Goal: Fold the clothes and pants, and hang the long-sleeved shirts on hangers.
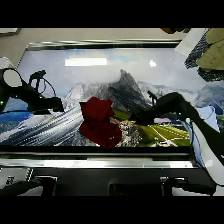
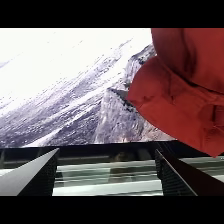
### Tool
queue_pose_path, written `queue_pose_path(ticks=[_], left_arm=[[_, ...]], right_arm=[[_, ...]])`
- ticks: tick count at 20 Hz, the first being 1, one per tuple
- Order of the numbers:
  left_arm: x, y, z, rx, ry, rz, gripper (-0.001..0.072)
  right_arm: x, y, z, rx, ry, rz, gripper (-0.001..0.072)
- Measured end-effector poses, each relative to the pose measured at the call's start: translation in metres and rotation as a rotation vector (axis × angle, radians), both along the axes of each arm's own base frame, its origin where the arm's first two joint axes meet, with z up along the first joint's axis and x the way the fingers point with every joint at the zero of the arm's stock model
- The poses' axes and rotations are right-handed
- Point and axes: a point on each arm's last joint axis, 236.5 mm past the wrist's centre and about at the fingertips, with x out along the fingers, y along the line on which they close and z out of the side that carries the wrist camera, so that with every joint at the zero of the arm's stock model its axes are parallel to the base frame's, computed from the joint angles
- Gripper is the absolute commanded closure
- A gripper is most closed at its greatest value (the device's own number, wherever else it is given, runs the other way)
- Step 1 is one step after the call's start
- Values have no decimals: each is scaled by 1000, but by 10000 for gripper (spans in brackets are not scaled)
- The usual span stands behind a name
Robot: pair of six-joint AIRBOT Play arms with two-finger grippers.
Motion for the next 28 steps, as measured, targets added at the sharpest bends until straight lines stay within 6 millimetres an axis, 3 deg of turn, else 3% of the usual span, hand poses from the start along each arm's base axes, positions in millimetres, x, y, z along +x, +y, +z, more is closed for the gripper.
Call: queue_pose_path(ticks=[5, 7, 12, 13, 20, 28], left_arm=[[1, 1, -9, 4, 26, 2, 23], [2, 1, -12, 6, 34, 2, 24], [3, 3, -18, 7, 51, 10, 23], [4, 4, -20, 8, 54, 13, 24], [7, 9, -56, -29, 72, 49, 25], [-8, -37, -104, -267, 95, 3, 25]], right_arm=[[-20, 36, -34, 1, 51, -7, 278], [-24, 46, -46, -11, 74, -21, 313], [-31, 59, -62, -16, 123, -40, 655], [-31, 60, -64, -17, 125, -42, 684], [-32, 63, -60, -12, 126, -46, 684], [-33, 38, -38, -124, 65, -51, 684]])
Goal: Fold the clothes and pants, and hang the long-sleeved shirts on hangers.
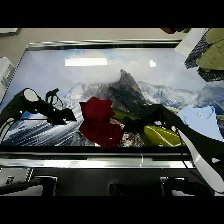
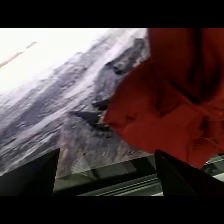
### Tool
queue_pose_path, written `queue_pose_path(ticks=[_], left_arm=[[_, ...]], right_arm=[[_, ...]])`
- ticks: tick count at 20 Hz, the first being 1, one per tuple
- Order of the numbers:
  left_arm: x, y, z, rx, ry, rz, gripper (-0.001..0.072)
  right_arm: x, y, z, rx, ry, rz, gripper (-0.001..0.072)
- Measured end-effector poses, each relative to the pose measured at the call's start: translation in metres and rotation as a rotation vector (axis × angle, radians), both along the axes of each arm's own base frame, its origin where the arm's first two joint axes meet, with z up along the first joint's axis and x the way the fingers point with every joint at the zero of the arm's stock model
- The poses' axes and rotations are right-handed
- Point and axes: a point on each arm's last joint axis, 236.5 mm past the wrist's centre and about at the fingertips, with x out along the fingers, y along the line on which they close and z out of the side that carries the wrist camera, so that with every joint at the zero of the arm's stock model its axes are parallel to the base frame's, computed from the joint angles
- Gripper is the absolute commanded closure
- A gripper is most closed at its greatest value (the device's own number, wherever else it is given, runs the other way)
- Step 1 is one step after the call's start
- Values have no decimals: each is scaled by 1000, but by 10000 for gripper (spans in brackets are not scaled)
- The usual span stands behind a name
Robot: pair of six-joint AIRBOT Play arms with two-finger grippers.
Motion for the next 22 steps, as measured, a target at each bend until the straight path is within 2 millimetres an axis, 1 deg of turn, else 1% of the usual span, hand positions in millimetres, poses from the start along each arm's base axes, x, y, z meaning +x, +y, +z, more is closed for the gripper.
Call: queue_pose_path(ticks=[4, 7, 11, 14, 15, 16, 17, 18, 19, 22], left_arm=[[0, -19, -21, -45, 11, -10, 25], [3, -27, -34, -58, 15, -3, 26], [3, -34, -45, -74, 30, -8, 33], [-4, -43, -51, -85, 55, -29, 40], [-6, -47, -52, -90, 62, -43, 107], [-9, -51, -53, -96, 68, -57, 189], [-11, -55, -55, -96, 69, -75, 335], [-13, -56, -57, -91, 70, -93, 581], [-15, -57, -60, -86, 68, -105, 696], [-11, -62, -54, -108, 51, -115, 694]], right_arm=[[3, -23, 13, -100, -53, -17, 684], [3, -34, 22, -146, -77, -30, 684], [4, -41, 31, -170, -94, -52, 683], [5, -42, 34, -172, -93, -65, 683], [5, -42, 34, -172, -93, -69, 683], [5, -42, 35, -172, -93, -71, 683], [5, -42, 35, -172, -91, -75, 684], [5, -42, 35, -171, -90, -78, 684], [5, -42, 35, -171, -90, -78, 684], [7, -41, 39, -164, -100, -85, 684]])
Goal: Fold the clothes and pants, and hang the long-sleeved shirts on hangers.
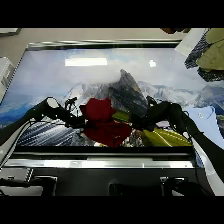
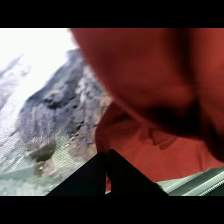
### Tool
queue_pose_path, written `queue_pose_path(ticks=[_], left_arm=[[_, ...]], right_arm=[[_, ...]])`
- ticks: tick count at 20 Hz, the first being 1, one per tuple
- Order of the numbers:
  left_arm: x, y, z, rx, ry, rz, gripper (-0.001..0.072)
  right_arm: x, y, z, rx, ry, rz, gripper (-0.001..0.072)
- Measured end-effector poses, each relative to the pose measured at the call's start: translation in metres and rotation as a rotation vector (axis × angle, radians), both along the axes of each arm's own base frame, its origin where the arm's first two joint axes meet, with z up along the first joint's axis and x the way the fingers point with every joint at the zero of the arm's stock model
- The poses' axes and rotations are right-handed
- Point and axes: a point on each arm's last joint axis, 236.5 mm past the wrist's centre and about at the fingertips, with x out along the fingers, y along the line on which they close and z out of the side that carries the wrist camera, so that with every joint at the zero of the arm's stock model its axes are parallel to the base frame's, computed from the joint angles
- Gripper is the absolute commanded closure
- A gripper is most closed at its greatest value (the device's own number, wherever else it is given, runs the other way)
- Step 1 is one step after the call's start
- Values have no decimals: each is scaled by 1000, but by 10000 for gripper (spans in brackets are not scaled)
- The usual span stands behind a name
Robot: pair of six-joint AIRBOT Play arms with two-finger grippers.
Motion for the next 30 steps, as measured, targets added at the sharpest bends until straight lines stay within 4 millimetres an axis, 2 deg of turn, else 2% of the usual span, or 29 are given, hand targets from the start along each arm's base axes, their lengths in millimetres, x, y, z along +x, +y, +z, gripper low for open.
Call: queue_pose_path(ticks=[2, 4, 6, 7, 8, 10, 12, 13, 15, 16, 17, 19, 22, 23, 25, 26, 28, 30], left_arm=[[16, 5, 12, -15, -43, 16, 696], [38, 13, 37, -33, -107, 33, 696], [67, 23, 79, -50, -215, 50, 696], [83, 29, 108, -58, -289, 58, 696], [97, 35, 138, -61, -366, 65, 696], [119, 49, 212, -63, -545, 78, 695], [125, 62, 291, -57, -724, 90, 695], [123, 65, 328, -60, -803, 103, 695], [105, 69, 401, -65, -961, 119, 695], [93, 70, 430, -70, -1022, 129, 695], [78, 70, 457, -77, -1079, 142, 695], [46, 70, 498, -88, -1173, 157, 695], [4, 68, 538, -104, -1274, 172, 695], [-6, 68, 547, -109, -1292, 186, 695], [-14, 74, 556, -100, -1315, 227, 695], [-12, 78, 556, -91, -1313, 249, 695], [1, 86, 547, -69, -1289, 285, 695], [28, 92, 524, -49, -1223, 311, 695]], right_arm=[[6, 1, 8, 9, -46, 2, 684], [17, 2, 25, 21, -131, 13, 684], [37, 5, 58, 43, -267, 18, 684], [49, 6, 84, 58, -360, 19, 684], [60, 8, 112, 74, -452, 17, 684], [79, 8, 187, 112, -663, 7, 684], [83, 4, 274, 145, -877, -6, 684], [79, 0, 319, 163, -983, -12, 684], [59, -9, 397, 198, -1159, -26, 684], [43, -14, 434, 213, -1243, -30, 684], [26, -20, 466, 231, -1316, -36, 684], [-8, -31, 515, 263, -1433, -46, 684], [-50, -46, 561, 296, -1557, -63, 684], [-59, -49, 571, 302, -1586, -71, 684], [-63, -56, 579, 299, -1608, -97, 684], [-59, -59, 578, 287, -1603, -111, 684], [-35, -63, 566, 253, -1558, -155, 684], [8, -63, 537, 204, -1452, -210, 683]])
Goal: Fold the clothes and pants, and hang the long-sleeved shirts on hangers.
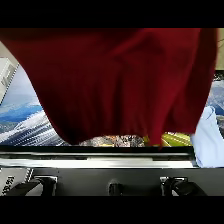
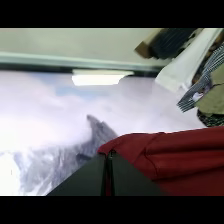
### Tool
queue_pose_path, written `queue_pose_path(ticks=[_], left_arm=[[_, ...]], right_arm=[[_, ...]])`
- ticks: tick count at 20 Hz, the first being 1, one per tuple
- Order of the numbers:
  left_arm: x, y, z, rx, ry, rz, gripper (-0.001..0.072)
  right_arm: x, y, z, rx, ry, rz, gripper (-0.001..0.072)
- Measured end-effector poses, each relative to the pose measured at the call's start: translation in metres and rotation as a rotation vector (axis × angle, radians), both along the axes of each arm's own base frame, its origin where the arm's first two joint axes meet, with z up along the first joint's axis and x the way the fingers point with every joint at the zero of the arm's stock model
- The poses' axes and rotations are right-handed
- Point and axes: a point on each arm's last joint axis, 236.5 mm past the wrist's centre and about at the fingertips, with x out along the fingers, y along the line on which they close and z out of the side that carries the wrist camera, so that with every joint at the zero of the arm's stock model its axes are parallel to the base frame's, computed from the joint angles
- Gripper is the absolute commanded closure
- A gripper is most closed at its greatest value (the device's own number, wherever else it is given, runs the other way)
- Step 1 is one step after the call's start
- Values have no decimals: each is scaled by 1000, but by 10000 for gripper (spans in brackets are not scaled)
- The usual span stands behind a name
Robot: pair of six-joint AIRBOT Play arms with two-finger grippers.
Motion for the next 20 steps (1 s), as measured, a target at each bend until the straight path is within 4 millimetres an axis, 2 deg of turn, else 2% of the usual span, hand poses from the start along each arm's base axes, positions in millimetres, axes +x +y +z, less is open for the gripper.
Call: queue_pose_path(ticks=[2, 4, 6, 9, 12, 14, 16, 18, 20], left_arm=[[36, 6, -37, -4, 98, 17, 695], [77, 12, -86, -3, 214, 34, 695], [120, 18, -149, 1, 354, 47, 695], [169, 20, -252, -1, 555, 50, 695], [202, 13, -352, -11, 712, 50, 694], [213, 8, -401, -19, 776, 52, 695], [219, 3, -435, -32, 818, 51, 694], [222, -3, -455, -48, 844, 47, 693], [223, -5, -463, -56, 852, 47, 693]], right_arm=[[58, 4, -51, 1, 165, -54, 683], [115, 14, -112, 0, 324, -91, 683], [167, 29, -188, -4, 492, -109, 682], [222, 55, -299, 23, 698, -103, 682], [253, 76, -394, 77, 853, -95, 682], [262, 85, -438, 116, 927, -98, 682], [267, 90, -473, 160, 989, -110, 676], [268, 92, -490, 194, 1027, -120, 590], [267, 91, -493, 227, 1052, -126, 355]])
